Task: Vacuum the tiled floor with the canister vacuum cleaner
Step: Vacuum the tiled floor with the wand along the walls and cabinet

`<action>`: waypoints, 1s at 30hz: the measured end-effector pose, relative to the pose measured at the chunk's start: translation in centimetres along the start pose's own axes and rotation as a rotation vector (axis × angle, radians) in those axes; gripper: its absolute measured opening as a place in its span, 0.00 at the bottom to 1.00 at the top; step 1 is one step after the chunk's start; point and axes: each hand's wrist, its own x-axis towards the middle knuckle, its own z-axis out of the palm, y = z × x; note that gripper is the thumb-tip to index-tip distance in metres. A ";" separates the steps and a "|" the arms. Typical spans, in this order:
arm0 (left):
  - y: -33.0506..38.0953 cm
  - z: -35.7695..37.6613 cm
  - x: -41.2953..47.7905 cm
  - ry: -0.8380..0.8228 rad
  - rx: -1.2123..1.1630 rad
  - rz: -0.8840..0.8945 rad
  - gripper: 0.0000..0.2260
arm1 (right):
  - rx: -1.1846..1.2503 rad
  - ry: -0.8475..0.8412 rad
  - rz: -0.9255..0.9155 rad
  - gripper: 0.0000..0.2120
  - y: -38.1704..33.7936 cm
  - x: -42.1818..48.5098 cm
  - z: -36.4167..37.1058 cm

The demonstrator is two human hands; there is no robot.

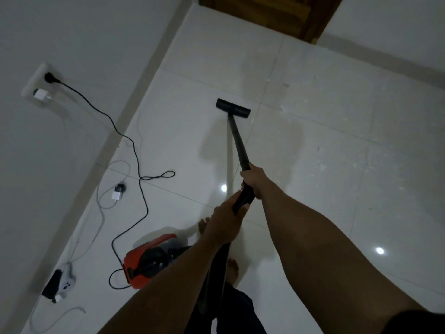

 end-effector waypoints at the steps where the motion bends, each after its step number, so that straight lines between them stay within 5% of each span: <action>1: 0.4 -0.8 1.3 0.000 0.008 -0.006 0.16 | 0.005 0.003 0.000 0.23 -1.3 0.7 -0.2; 30: 11.7 -18.8 40.5 -0.004 0.045 -0.110 0.23 | 0.152 0.077 -0.001 0.29 -35.3 27.2 -3.8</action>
